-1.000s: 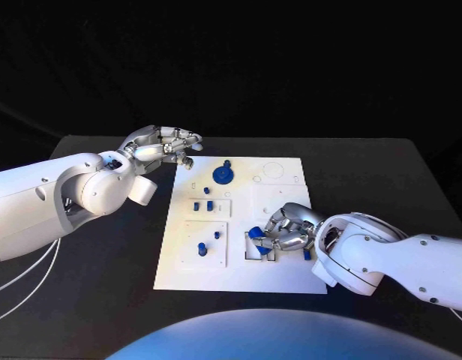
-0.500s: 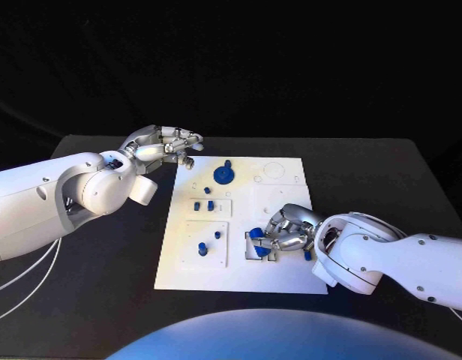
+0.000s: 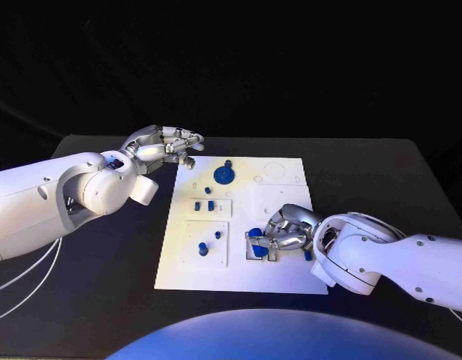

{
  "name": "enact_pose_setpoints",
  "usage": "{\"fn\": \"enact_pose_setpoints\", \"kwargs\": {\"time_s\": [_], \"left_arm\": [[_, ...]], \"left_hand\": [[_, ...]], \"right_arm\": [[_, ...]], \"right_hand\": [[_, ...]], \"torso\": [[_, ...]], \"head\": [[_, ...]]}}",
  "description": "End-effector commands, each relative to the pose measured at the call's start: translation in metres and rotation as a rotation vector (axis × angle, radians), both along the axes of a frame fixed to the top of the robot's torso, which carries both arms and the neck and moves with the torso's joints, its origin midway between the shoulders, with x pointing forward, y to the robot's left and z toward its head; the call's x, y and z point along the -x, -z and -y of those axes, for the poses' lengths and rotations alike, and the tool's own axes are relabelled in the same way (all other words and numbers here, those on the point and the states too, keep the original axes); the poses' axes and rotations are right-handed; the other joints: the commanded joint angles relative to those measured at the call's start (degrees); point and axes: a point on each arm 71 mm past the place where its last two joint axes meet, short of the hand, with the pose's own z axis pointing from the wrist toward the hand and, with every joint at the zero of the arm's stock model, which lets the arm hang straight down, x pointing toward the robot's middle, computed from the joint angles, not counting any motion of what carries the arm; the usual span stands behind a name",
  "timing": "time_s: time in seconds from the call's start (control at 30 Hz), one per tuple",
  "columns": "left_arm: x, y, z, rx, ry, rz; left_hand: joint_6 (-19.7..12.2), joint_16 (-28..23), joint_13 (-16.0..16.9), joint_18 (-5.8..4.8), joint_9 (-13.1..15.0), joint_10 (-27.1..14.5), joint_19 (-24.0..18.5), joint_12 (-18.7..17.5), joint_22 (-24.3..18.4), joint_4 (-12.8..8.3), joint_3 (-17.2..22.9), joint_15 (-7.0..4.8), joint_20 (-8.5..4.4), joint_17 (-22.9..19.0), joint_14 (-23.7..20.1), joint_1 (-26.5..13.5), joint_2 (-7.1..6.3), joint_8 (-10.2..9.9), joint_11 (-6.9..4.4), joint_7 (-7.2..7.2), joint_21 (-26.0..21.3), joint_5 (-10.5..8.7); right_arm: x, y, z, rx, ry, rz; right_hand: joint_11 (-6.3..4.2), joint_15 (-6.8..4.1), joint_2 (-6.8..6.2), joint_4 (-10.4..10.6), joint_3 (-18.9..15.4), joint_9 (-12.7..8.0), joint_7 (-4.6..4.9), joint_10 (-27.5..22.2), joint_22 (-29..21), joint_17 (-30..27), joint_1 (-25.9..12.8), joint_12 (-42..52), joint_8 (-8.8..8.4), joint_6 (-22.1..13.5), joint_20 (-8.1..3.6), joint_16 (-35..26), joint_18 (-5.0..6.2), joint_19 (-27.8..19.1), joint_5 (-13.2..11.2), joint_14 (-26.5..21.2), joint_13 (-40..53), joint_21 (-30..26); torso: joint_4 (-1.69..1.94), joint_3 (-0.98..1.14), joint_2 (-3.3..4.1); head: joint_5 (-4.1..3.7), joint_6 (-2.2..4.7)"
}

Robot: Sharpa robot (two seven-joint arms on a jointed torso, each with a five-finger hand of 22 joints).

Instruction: Assemble the parts on the task board

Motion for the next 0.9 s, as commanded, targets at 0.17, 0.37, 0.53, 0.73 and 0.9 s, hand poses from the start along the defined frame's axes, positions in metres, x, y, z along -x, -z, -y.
{"fn": "enact_pose_setpoints", "kwargs": {"time_s": [0.17,0.37,0.53,0.73,0.9], "left_arm": [[0.0009,-0.0012,0.0020,0.009,0.015,0.003],[0.0009,-0.0013,0.0015,0.009,0.012,0.004],[0.0009,-0.0014,0.0012,0.009,0.011,0.004],[0.0009,-0.0013,0.0007,0.008,0.010,0.004],[0.0010,-0.0014,0.0001,0.007,0.008,0.004]], "left_hand": [[-0.36,-0.37,0.09,0.57,0.06,-0.43,0.57,0.27,-0.06,-0.09,-0.22,0.24,0.02,-0.07,-0.12,-0.43,0.14,0.23,-0.13,0.05,-0.19,-0.15],[-0.36,-0.37,0.09,0.57,0.06,-0.43,0.57,0.27,-0.06,-0.09,-0.22,0.24,0.02,-0.07,-0.12,-0.43,0.14,0.23,-0.13,0.05,-0.19,-0.15],[-0.36,-0.37,0.09,0.57,0.06,-0.43,0.57,0.27,-0.06,-0.09,-0.22,0.24,0.02,-0.07,-0.12,-0.43,0.14,0.23,-0.13,0.05,-0.19,-0.15],[-0.36,-0.37,0.09,0.57,0.06,-0.43,0.57,0.27,-0.06,-0.09,-0.22,0.24,0.02,-0.07,-0.12,-0.43,0.14,0.23,-0.13,0.05,-0.19,-0.15],[-0.36,-0.37,0.09,0.57,0.06,-0.43,0.57,0.27,-0.06,-0.09,-0.22,0.24,0.02,-0.07,-0.12,-0.43,0.14,0.23,-0.13,0.05,-0.19,-0.15]], "right_arm": [[-0.0011,-0.0006,-0.0008,0.006,-0.001,0.026],[-0.0014,-0.0007,-0.0011,0.005,-0.003,0.029],[-0.0016,-0.0008,-0.0003,0.007,-0.002,0.033],[-0.0002,-0.0023,0.0008,-0.003,-0.018,0.040],[0.0027,-0.0061,0.0064,-0.021,-0.023,0.057]], "right_hand": [[-0.27,-0.39,0.90,0.38,-8.48,0.85,0.07,1.49,15.08,12.73,-3.72,-0.64,0.43,-0.10,-0.51,-0.06,-0.37,5.99,-6.88,5.44,8.66,0.31],[-0.13,-0.27,1.70,0.40,-13.61,1.24,0.24,1.10,15.08,12.53,-3.59,-1.31,0.25,-0.61,-0.41,-0.16,-0.37,5.99,-5.75,5.40,8.20,0.31],[-0.07,-0.20,4.34,0.19,-17.12,1.68,0.30,0.92,15.08,12.43,-2.71,-1.69,0.19,-0.81,-0.33,-0.22,-0.37,5.99,-1.61,5.37,8.00,0.31],[-0.26,-0.35,5.19,-0.33,-16.37,2.29,0.07,1.19,15.08,12.53,2.34,-1.40,0.35,-0.67,-0.47,-0.19,-0.37,5.99,2.92,5.40,8.36,0.31],[-0.60,-0.65,4.40,-1.06,-14.44,3.13,-0.29,1.56,15.08,12.75,8.04,-0.90,0.61,-0.41,-0.72,-0.11,-0.37,5.99,5.69,5.45,8.85,0.31]], "torso": [[0.00,-0.02,0.01],[-0.03,-0.01,-0.01],[-0.04,0.02,0.00],[-0.04,0.05,0.01],[-0.09,0.04,-0.01]], "head": [[0.10,0.01],[0.14,0.01],[0.02,0.01],[0.04,0.01],[-0.09,0.01]]}}
